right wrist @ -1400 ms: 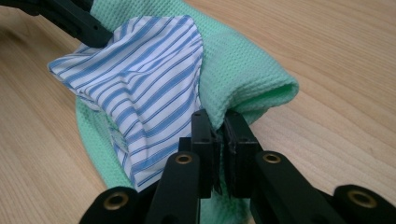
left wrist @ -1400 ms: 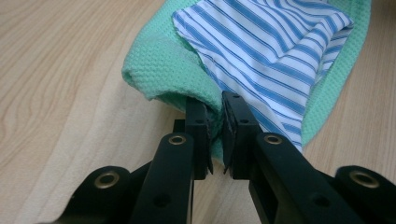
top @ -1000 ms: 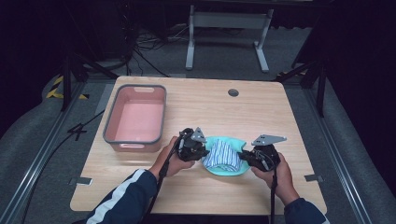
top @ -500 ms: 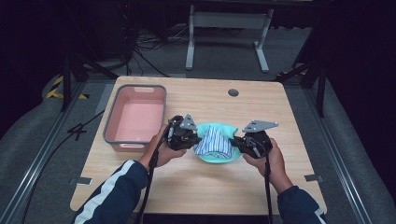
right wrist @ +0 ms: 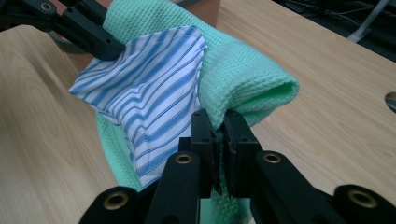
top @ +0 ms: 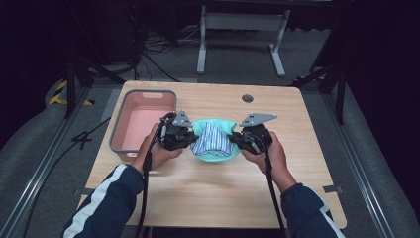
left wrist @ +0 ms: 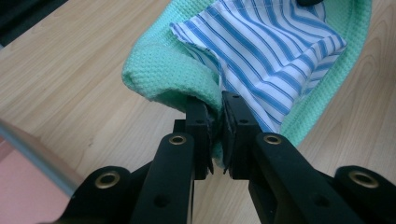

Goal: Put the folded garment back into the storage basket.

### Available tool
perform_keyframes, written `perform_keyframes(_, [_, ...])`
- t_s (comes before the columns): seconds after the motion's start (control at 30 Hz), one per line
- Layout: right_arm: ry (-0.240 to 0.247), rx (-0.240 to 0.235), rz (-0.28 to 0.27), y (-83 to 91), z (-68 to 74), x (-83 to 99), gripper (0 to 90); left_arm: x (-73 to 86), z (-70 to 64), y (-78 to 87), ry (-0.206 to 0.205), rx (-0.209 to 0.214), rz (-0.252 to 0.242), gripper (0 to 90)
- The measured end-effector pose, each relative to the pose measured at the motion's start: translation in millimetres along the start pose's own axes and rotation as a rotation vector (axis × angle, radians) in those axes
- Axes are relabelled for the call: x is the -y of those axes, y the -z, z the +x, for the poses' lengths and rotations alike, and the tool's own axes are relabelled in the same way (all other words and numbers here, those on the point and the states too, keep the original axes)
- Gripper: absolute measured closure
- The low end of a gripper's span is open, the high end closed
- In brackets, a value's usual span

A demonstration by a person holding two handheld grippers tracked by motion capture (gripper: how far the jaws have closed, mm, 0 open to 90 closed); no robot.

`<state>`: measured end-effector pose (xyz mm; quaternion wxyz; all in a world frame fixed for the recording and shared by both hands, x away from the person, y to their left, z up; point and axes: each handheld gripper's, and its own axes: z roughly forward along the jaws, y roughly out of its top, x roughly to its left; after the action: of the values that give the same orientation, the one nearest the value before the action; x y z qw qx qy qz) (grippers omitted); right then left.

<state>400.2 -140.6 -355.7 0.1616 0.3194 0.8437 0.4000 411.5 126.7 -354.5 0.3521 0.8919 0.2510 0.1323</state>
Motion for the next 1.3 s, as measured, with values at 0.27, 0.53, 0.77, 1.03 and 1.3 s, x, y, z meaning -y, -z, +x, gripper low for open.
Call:
perform_keyframes(0.27, [0.01,-0.032,-0.019,-15.8,8.3,-22.1,84.3,7.6,16.0,20.0,0.027,-0.037,0.004,82.1])
perform_keyframes(0.53, [0.018,-0.064,-0.033,-33.1,17.7,-40.6,84.2,16.4,30.4,38.2,0.051,-0.089,0.012,82.1])
perform_keyframes(0.77, [0.039,-0.097,-0.04,-49.3,26.9,-57.2,84.2,29.9,40.0,53.7,0.095,-0.13,0.015,82.1])
perform_keyframes(1.03, [0.073,-0.141,-0.05,-71.6,40.5,-79.4,84.2,42.8,53.1,72.3,0.137,-0.207,0.027,82.2])
perform_keyframes(1.3, [0.094,-0.179,-0.047,-96.7,56.3,-99.6,84.2,58.0,67.5,88.5,0.188,-0.255,0.032,82.2])
